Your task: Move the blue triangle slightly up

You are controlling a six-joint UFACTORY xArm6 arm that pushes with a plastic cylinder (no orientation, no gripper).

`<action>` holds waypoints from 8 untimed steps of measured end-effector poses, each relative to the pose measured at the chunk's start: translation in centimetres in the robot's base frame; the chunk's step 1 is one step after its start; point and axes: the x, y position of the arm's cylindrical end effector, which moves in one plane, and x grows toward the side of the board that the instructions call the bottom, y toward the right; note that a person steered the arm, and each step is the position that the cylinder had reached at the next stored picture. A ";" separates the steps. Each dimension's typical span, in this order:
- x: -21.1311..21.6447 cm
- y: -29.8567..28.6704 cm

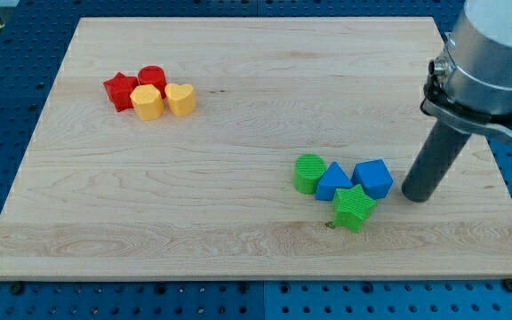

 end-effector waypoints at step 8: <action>4.9 -7.2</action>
